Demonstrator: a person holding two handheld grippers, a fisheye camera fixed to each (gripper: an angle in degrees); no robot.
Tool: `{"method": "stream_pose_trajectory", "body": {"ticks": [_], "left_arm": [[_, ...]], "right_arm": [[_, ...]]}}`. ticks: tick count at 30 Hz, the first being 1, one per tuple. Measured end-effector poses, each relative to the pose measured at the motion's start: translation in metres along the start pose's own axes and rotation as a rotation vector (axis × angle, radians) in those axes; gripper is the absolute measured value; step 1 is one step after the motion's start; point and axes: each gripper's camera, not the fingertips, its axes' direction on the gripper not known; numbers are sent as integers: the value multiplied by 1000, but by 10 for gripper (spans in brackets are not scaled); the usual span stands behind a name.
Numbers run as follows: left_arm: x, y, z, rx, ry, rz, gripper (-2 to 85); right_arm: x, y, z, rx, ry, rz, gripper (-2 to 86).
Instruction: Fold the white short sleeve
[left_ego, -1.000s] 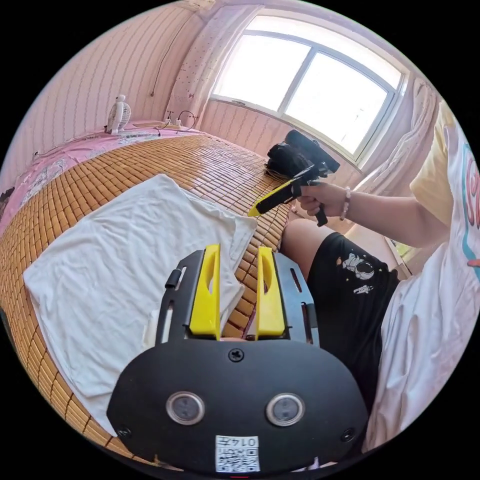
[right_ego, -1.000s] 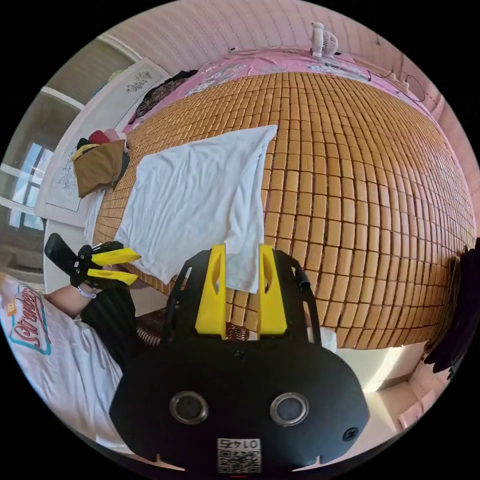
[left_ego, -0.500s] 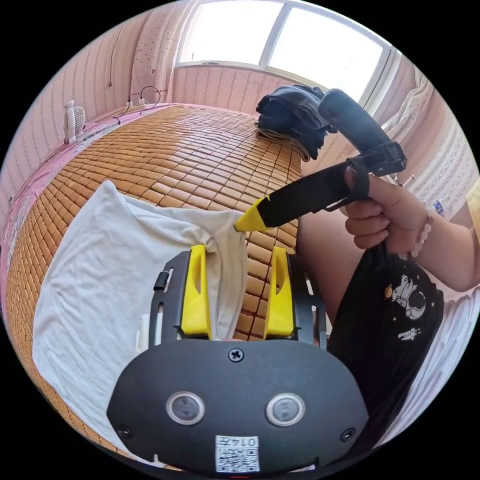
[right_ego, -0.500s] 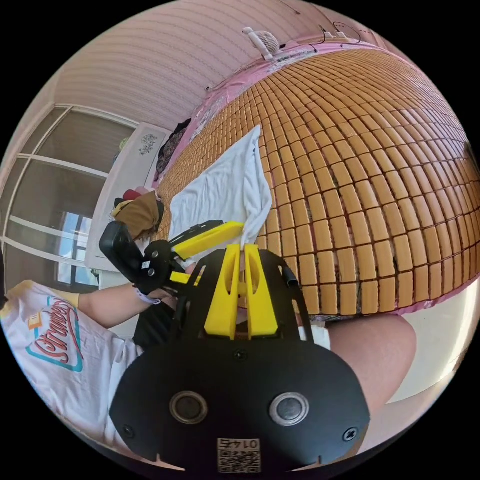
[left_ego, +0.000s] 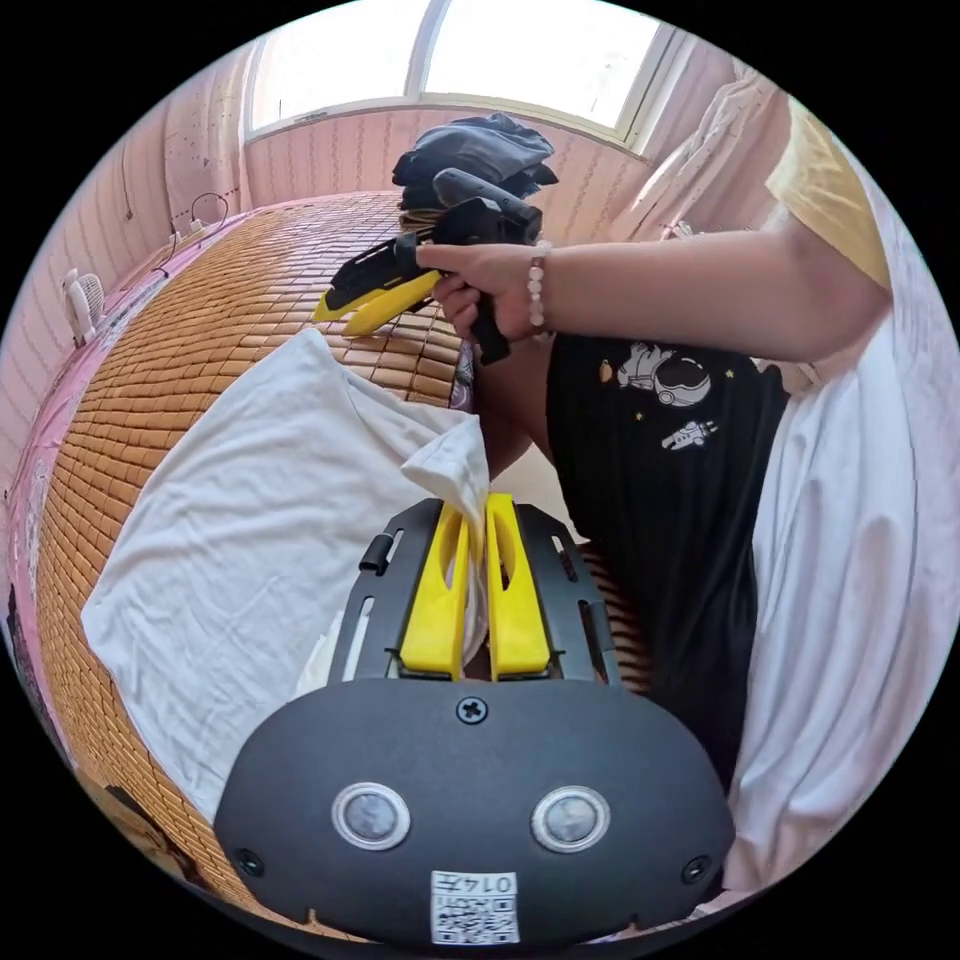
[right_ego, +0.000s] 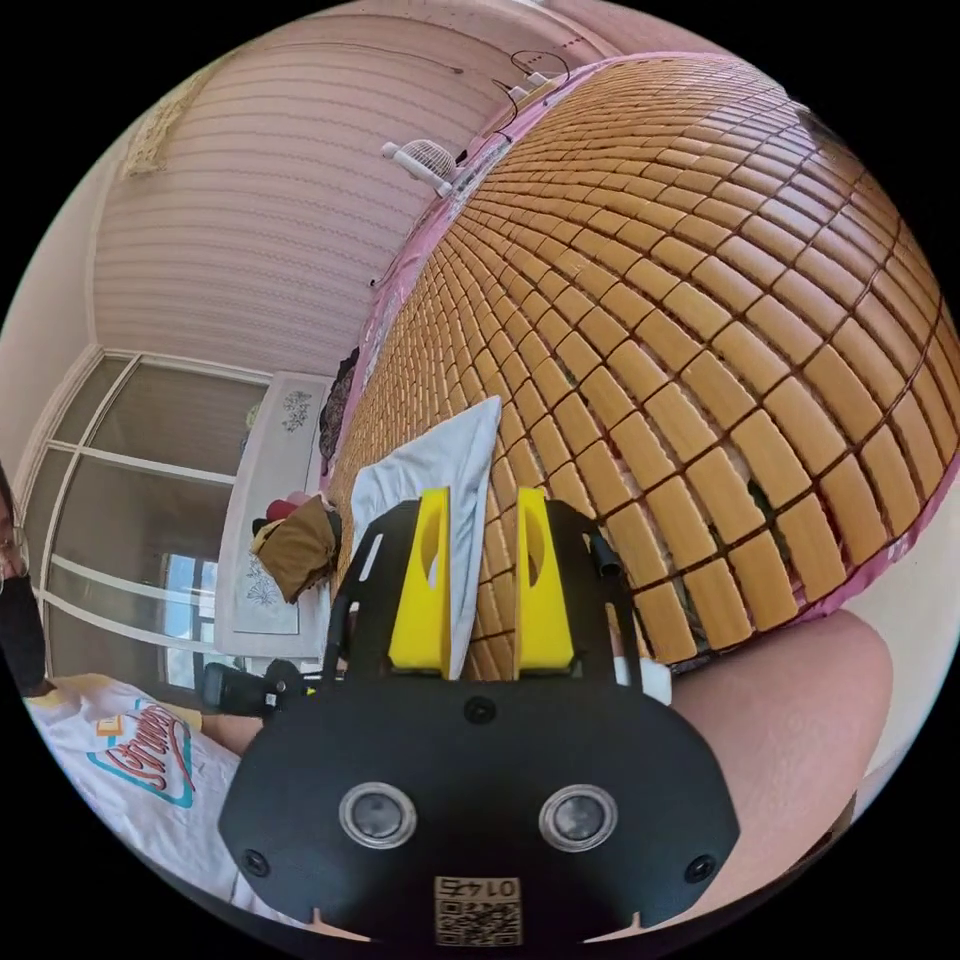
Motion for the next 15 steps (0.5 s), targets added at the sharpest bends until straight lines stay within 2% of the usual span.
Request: {"method": "stream_pose_trajectory", "body": {"ticks": [2, 6, 11, 15], "left_arm": [[10, 10, -11, 23, -7, 4, 2], [13, 21, -28, 73, -26, -33, 0], [18, 28, -63, 223, -84, -79, -2], [20, 34, -88, 386, -97, -156, -2]], "right_arm": [[-2, -2, 2, 37, 25, -19, 100], [-12, -2, 14, 20, 169, -53, 26], [-9, 9, -14, 36, 70, -30, 9], [-25, 25, -75, 153, 92, -74, 7]]}}
